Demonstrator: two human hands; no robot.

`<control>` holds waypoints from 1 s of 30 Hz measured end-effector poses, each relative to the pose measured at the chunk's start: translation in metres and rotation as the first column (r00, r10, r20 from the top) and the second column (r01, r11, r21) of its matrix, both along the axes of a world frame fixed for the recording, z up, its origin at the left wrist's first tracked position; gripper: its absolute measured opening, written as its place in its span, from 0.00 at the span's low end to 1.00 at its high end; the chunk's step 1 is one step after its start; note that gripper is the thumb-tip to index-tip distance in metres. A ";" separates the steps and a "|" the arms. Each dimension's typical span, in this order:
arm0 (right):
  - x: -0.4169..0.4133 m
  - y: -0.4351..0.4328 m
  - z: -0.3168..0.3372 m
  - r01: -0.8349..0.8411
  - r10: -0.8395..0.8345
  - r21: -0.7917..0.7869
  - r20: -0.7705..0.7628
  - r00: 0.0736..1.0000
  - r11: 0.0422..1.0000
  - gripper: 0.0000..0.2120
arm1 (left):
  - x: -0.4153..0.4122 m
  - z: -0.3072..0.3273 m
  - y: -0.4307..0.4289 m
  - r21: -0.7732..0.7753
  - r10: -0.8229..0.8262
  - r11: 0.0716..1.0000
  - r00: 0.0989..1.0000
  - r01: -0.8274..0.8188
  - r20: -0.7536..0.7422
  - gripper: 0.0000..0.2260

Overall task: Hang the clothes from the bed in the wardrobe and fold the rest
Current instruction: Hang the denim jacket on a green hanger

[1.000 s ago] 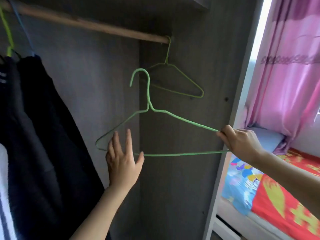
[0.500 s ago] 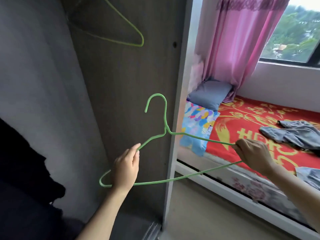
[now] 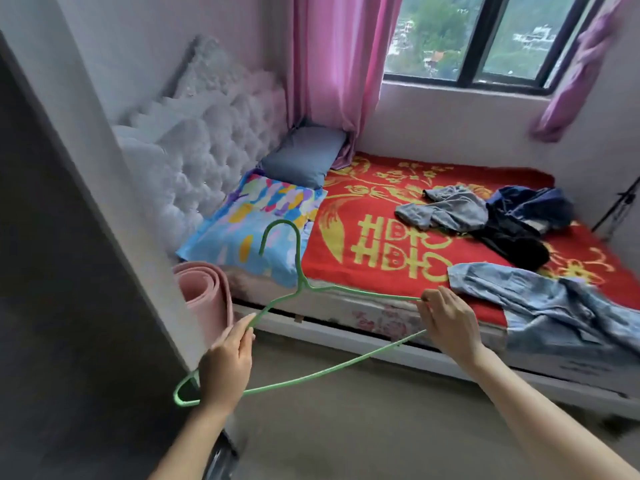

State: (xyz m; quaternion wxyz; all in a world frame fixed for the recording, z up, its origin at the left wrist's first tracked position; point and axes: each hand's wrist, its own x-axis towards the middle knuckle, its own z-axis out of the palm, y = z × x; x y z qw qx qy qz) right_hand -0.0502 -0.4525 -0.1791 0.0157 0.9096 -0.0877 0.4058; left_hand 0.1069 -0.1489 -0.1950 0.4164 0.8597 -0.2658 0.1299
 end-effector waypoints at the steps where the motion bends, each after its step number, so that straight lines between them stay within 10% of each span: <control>1: -0.016 -0.015 -0.003 0.032 -0.032 0.003 -0.007 0.999 0.999 0.15 | -0.005 -0.004 -0.025 -0.004 -0.047 0.999 0.999 0.047 -0.003 0.14; 6: -0.067 -0.037 -0.009 0.208 -0.208 0.035 -0.027 0.978 0.977 0.08 | -0.019 -0.015 -0.102 -0.015 -0.243 0.970 0.970 0.243 -0.002 0.14; 13: -0.136 -0.073 -0.022 0.447 -0.437 0.111 -0.106 0.893 0.888 0.25 | -0.052 -0.026 -0.231 0.040 -0.603 0.797 0.797 0.603 0.011 0.15; 24: -0.114 -0.193 -0.036 0.510 -0.440 0.303 -0.273 0.856 0.805 0.23 | -0.050 -0.054 -0.423 0.074 -0.808 0.589 0.586 0.804 0.062 0.10; 30: -0.101 -0.276 -0.034 0.677 -0.448 0.467 -0.515 0.731 0.569 0.15 | -0.035 -0.064 -0.533 0.099 -0.868 0.497 0.494 0.862 0.050 0.09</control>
